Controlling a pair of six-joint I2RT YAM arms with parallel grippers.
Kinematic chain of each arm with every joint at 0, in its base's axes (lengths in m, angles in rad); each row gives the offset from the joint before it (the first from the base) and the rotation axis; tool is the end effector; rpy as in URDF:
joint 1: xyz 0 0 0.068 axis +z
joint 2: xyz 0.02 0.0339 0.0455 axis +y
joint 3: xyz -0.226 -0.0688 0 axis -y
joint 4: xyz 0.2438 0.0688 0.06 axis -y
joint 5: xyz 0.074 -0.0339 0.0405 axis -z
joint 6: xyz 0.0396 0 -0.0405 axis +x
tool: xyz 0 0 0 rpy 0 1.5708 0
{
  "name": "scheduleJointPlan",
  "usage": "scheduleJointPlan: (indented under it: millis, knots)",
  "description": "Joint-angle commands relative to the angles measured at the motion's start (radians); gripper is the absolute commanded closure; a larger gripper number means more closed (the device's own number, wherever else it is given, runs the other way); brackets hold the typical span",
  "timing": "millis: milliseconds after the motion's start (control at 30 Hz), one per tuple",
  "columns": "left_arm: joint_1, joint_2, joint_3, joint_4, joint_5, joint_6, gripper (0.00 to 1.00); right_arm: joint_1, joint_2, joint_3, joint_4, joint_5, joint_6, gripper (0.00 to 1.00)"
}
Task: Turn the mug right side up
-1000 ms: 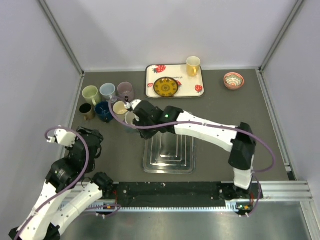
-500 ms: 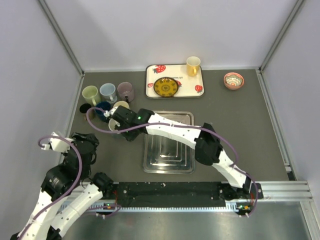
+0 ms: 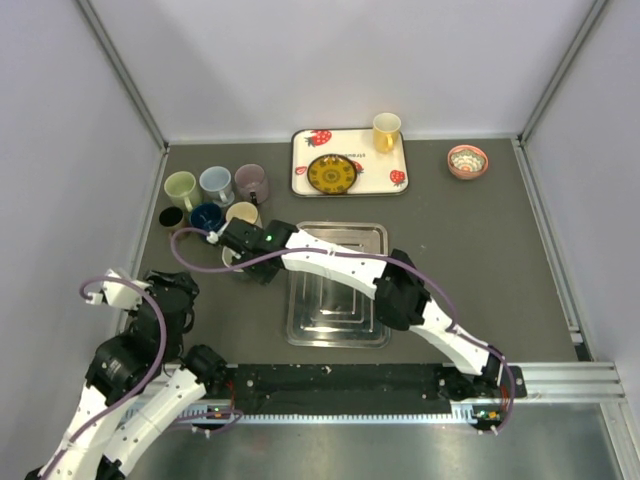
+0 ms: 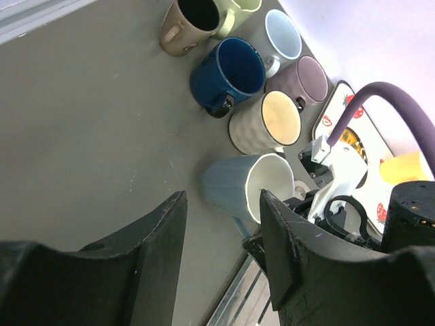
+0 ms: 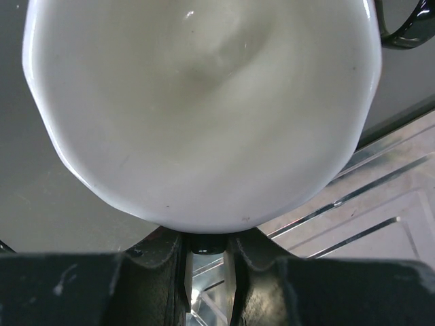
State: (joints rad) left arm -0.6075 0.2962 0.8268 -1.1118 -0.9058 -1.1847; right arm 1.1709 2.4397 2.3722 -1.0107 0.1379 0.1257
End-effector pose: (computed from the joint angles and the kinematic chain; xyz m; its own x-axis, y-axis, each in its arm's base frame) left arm 0.0720 -0.0121 0.3005 0.0042 -0.6991 -0.7150 -0.4883 0.6225 -0.6116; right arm 0.1971 0.4524 0.2031 -0.4515 -0.7493 -0.4844 -0.8370 0.5437 -0.0609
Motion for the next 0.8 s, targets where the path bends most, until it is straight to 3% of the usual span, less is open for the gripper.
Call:
scheduleJointPlan:
  millis: [0, 167, 767]
  knots:
    - [0.000, -0.009, -0.017, 0.015, 0.007, -0.001, 0.48, 0.012, -0.001, 0.094, 0.052, 0.035, -0.015, 1.00]
    - [0.000, -0.017, -0.020, 0.012, 0.008, 0.004, 0.48, 0.010, 0.016, 0.120, 0.052, 0.040, -0.014, 0.99]
    - [0.000, -0.042, -0.032, 0.012, 0.019, 0.019, 0.48, 0.009, 0.025, 0.139, 0.058, 0.029, 0.005, 0.65]
